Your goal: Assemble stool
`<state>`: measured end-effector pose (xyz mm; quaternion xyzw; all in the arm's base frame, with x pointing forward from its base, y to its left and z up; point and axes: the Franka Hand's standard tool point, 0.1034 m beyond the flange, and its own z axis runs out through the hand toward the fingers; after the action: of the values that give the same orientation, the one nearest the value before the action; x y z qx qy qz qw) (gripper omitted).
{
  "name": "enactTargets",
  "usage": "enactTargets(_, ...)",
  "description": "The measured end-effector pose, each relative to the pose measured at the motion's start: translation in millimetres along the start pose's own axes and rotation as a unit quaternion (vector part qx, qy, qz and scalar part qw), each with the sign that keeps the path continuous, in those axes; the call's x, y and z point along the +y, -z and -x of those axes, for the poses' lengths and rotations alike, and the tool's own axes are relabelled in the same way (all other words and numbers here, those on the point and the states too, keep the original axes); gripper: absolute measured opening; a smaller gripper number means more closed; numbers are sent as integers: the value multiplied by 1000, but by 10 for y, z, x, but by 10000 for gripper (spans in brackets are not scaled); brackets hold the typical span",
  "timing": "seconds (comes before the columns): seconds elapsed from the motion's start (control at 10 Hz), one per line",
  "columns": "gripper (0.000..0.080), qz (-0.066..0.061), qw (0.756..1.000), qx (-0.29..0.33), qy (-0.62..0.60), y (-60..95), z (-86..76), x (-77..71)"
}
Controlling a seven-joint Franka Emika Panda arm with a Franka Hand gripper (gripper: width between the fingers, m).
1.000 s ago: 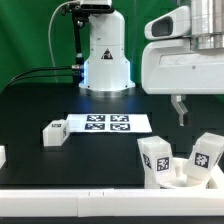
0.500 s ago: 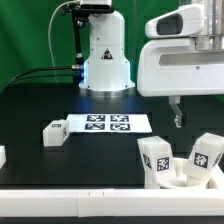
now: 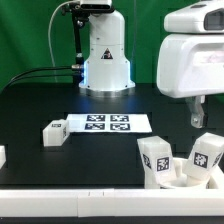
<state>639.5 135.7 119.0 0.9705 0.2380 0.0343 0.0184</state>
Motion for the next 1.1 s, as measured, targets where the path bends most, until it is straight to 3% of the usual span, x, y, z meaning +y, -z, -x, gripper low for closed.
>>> enactTargets(0.1, 649, 3, 1000, -1, 11, -8, 6, 16)
enactTargets(0.4, 649, 5, 1000, -19, -15, -253, 66, 81)
enactTargets(0.6, 649, 3, 999, -32, -42, -414, 112, 1)
enactTargets(0.9, 626, 4, 997, -33, -69, -436, 126, 9)
enactTargets(1.0, 455, 5, 996, -33, -88, -436, 129, 21)
enactTargets(1.1, 341, 9, 991, -34, -129, -435, 144, 62)
